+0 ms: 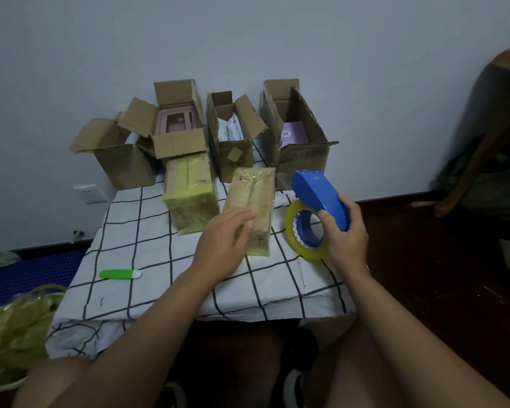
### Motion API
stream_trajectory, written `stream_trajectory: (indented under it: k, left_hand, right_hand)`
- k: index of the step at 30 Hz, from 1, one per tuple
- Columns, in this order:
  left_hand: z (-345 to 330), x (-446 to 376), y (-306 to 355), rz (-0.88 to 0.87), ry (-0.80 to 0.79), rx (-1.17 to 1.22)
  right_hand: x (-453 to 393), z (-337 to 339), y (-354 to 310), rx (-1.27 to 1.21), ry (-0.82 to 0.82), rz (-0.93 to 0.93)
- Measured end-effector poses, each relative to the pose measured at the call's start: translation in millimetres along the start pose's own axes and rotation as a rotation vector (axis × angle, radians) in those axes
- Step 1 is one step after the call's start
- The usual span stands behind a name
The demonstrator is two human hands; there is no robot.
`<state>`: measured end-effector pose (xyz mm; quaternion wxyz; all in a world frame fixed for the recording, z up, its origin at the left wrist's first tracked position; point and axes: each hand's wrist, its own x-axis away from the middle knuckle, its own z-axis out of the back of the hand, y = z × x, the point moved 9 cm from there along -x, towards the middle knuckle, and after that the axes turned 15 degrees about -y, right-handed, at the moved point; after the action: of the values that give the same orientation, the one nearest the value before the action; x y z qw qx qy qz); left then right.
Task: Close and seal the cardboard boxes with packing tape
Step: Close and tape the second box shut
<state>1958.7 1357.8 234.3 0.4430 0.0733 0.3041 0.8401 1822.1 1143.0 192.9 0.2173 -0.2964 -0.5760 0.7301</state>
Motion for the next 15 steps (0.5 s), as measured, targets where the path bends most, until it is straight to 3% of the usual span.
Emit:
stream_trajectory:
  k: [5,15]
  left_hand:
    - [-6.0,-0.9,-17.3,-0.040,-0.040,-0.127]
    - [-12.9,-7.4,-3.5,-0.107,0.089,-0.243]
  right_hand:
    - [2.2,-2.0,0.3,0.011,-0.007,0.015]
    - [0.9,1.6,5.4,-0.034,0.000,0.017]
